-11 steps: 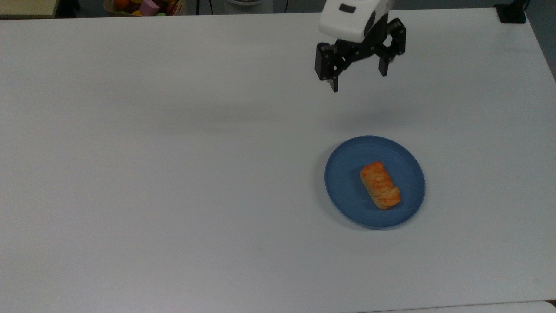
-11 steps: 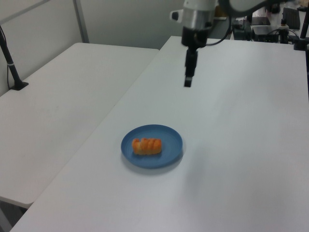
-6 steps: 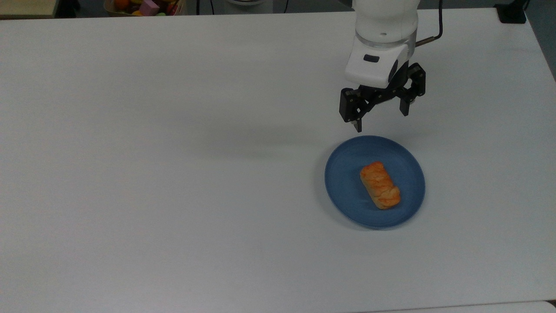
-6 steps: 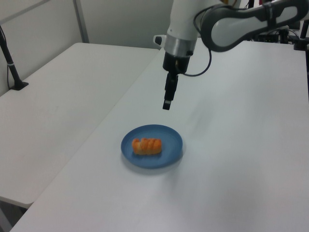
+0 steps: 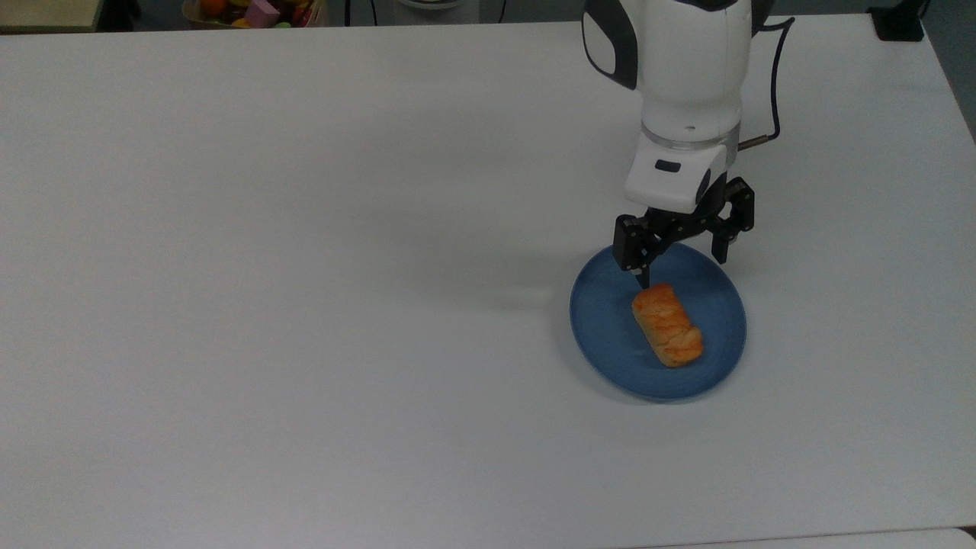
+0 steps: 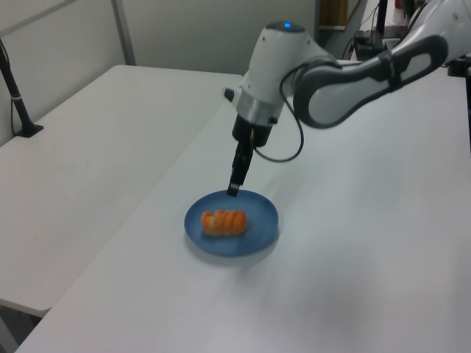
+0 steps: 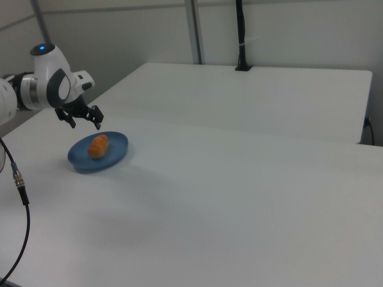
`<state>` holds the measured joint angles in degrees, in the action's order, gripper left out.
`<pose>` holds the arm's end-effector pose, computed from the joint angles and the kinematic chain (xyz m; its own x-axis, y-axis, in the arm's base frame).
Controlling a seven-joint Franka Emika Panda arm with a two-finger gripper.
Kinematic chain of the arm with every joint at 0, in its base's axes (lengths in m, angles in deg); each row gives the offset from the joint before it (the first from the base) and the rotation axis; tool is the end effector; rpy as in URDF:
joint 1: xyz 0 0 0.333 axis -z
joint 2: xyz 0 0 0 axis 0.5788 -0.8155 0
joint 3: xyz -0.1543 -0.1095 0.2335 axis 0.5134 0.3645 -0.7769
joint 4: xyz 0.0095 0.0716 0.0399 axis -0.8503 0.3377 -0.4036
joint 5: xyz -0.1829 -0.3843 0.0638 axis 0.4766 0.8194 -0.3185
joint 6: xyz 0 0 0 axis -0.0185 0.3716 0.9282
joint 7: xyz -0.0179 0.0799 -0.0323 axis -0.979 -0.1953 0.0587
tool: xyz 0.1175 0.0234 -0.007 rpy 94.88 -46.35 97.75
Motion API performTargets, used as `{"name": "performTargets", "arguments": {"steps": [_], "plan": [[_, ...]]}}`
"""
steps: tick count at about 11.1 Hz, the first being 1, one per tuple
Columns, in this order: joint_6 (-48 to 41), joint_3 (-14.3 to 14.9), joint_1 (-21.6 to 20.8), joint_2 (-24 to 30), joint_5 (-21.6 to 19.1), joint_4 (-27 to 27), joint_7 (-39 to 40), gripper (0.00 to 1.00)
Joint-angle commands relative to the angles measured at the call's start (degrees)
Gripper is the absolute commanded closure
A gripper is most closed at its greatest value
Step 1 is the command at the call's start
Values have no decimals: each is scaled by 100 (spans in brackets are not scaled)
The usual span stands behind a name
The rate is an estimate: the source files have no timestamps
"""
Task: Put the bread on the table
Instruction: 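Lower the gripper onto the bread roll and close it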
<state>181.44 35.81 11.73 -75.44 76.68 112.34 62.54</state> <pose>0.7083 0.3573 0.3709 0.8797 0.3245 0.3476 0.3703 -0.9260 -0.0728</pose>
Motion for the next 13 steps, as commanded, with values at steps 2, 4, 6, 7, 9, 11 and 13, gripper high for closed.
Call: {"name": "performTargets", "arguments": {"steps": [2, 4, 6, 7, 9, 11, 13], "plan": [[617, 54, -97, -523, 404, -95, -144, 0], [794, 54, -89, -691, 562, -95, -144, 0], [794, 62, -89, -814, 659, -95, -144, 0], [794, 54, -80, -832, 660, -86, -162, 0], [794, 54, -97, -893, 668, -86, -406, 0], [794, 54, -97, -885, 860, -77, -610, 0], [785, 54, -97, -885, 941, -77, -627, 30]]}}
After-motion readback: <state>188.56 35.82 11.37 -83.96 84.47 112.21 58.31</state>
